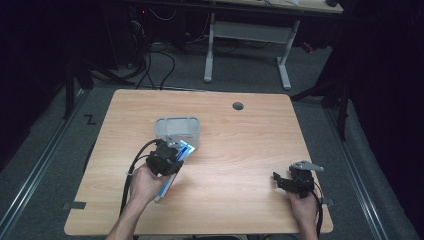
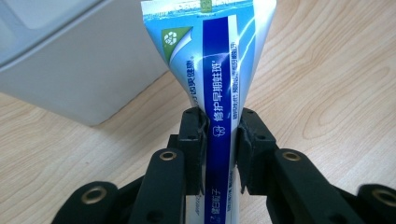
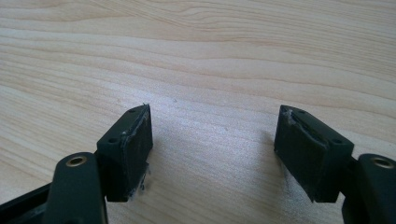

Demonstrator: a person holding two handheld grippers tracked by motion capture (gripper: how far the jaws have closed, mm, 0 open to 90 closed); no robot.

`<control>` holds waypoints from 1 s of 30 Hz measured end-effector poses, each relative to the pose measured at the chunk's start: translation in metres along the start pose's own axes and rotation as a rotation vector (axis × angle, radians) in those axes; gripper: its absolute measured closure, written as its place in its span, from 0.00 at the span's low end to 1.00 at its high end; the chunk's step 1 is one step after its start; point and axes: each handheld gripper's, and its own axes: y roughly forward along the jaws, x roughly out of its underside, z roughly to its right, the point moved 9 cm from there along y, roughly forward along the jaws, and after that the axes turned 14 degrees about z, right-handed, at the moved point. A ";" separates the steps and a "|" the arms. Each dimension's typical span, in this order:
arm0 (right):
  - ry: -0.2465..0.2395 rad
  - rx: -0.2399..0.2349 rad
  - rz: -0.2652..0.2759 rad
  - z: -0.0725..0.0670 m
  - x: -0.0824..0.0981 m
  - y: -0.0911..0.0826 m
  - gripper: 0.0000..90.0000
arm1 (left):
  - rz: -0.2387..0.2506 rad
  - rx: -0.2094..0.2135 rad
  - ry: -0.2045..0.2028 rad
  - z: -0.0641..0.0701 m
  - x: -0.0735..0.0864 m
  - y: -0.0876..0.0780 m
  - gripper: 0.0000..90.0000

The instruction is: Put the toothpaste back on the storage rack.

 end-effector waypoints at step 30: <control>0.001 0.001 -0.001 0.000 0.000 0.000 0.31 | 0.188 -0.031 -0.055 -0.017 -0.029 -0.041 0.88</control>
